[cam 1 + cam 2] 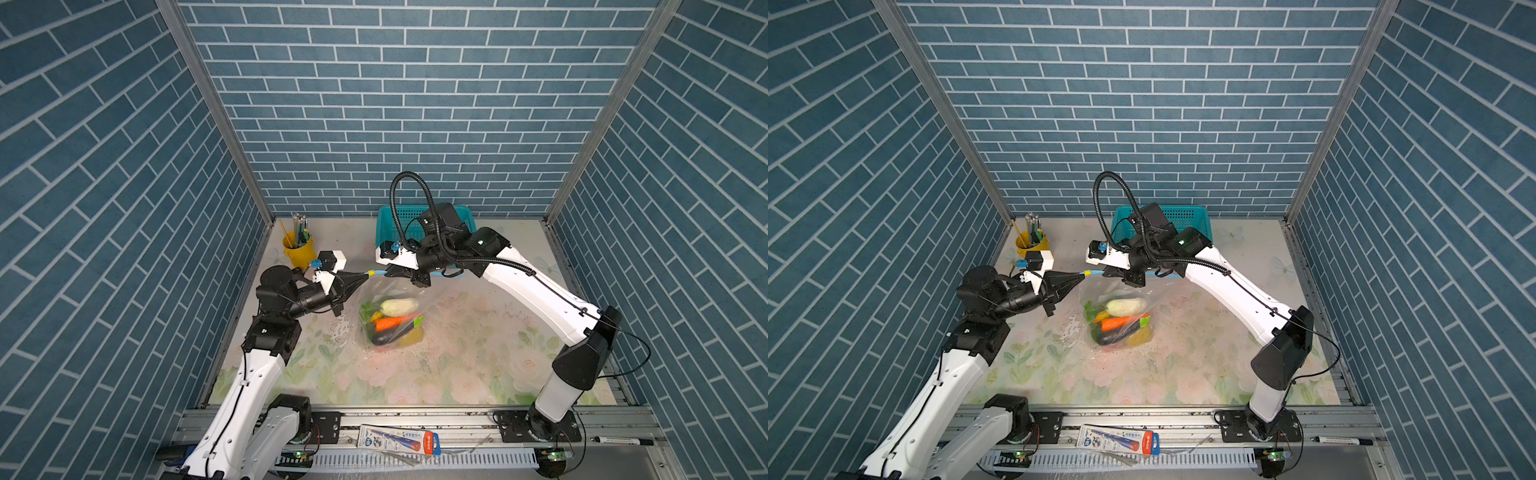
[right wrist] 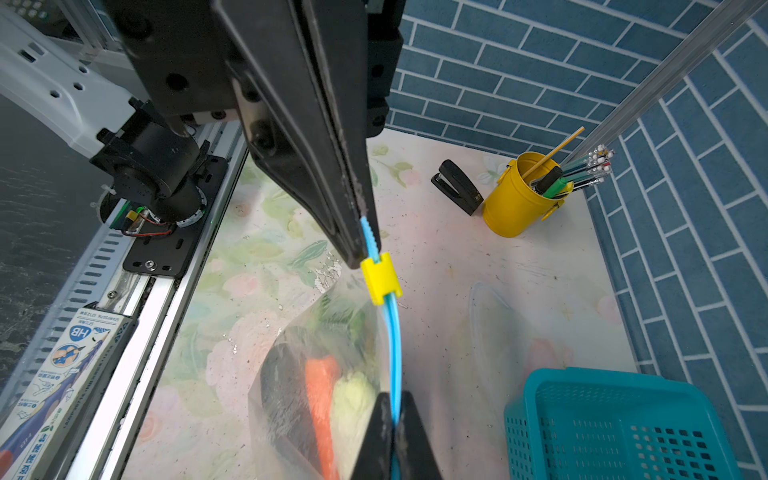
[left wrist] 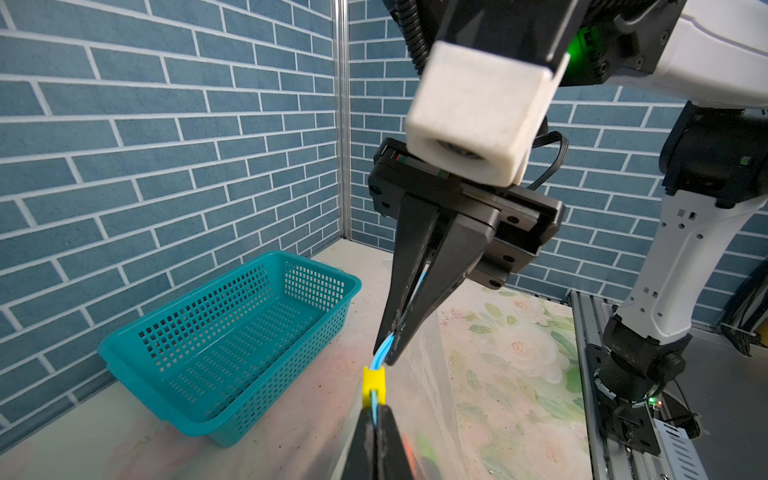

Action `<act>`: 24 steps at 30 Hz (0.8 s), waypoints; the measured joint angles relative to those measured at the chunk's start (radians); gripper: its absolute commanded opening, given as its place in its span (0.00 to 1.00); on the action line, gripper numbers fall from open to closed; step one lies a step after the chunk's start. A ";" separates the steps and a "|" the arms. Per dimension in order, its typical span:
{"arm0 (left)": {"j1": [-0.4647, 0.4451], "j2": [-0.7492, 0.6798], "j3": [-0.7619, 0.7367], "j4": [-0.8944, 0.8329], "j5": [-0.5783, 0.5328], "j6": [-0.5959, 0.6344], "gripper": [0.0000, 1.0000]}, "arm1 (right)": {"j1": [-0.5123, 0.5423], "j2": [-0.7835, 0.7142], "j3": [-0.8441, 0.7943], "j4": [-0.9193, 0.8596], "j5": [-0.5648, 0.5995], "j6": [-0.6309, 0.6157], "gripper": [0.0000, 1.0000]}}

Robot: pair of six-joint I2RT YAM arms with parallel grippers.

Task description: Place the food in the zip-top bag and seal the zipper

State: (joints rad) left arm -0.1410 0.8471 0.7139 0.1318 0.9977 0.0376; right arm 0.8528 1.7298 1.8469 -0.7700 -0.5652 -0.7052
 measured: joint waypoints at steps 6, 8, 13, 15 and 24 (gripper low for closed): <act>0.000 0.008 0.000 0.012 0.010 -0.001 0.00 | 0.000 0.000 0.000 0.012 -0.090 0.014 0.33; 0.000 0.010 0.000 0.019 0.015 -0.003 0.00 | 0.000 0.000 0.006 0.015 -0.116 0.021 0.35; 0.000 0.010 0.000 0.025 0.017 -0.004 0.00 | 0.000 0.013 0.059 0.022 -0.166 0.030 0.35; 0.000 0.010 0.000 0.027 0.017 -0.004 0.00 | 0.000 0.023 0.083 0.028 -0.184 0.037 0.33; 0.000 0.010 0.000 0.033 0.017 -0.005 0.00 | 0.011 0.108 0.179 0.003 -0.219 0.051 0.34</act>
State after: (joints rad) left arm -0.1410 0.8570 0.7139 0.1646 1.0149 0.0326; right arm 0.8642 1.8374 2.0258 -0.7666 -0.7841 -0.6540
